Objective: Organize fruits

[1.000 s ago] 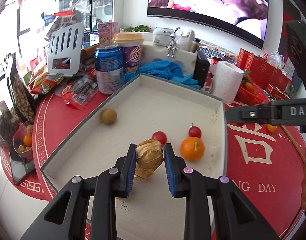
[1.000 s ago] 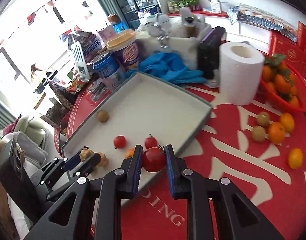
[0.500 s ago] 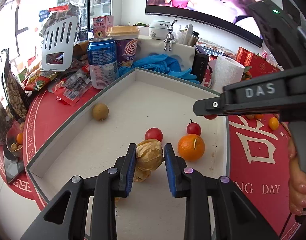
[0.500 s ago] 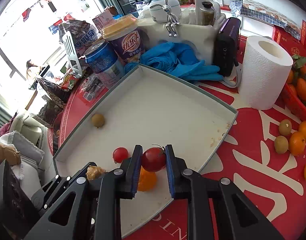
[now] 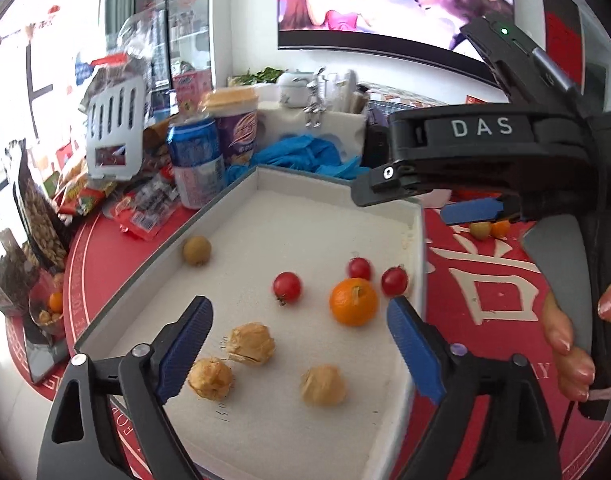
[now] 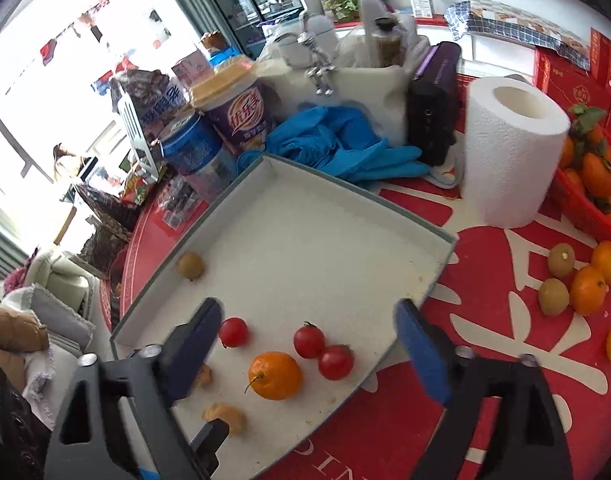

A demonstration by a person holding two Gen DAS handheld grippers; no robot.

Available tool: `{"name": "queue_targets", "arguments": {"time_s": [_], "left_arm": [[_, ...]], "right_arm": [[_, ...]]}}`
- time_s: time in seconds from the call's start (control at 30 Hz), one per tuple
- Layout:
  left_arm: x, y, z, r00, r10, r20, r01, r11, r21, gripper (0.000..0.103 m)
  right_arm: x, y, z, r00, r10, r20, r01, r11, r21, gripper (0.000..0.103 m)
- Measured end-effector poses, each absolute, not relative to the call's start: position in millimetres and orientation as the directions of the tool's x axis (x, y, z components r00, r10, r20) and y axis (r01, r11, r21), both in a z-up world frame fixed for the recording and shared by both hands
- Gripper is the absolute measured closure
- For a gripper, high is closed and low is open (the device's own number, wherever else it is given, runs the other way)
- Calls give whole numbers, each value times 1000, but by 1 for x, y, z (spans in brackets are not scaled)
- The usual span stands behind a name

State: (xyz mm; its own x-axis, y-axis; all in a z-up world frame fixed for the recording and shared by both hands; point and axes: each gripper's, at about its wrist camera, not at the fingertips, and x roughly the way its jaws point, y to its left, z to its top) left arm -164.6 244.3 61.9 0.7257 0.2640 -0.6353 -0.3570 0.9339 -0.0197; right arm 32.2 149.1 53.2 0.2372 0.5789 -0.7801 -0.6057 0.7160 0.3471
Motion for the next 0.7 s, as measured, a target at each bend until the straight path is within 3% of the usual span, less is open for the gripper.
{"name": "queue_targets", "arguments": {"time_s": [0.17, 0.33, 0.5, 0.7], "left_arm": [[-155, 214, 77, 734, 159, -661, -248, 968, -42, 9], [-137, 173, 82, 711, 77, -699, -155, 987, -49, 8], [-110, 136, 63, 653, 69, -754, -123, 992, -15, 8], [-86, 113, 44, 578, 47, -814, -106, 994, -17, 8]], "right_arm": [[35, 95, 64, 307, 572, -761, -543, 762, 354, 0], [50, 6, 55, 371, 483, -793, -367, 861, 352, 0], [55, -54, 33, 404, 319, -857, -268, 937, 222, 0], [55, -79, 10, 404, 213, -890, -280, 955, 101, 0]]}}
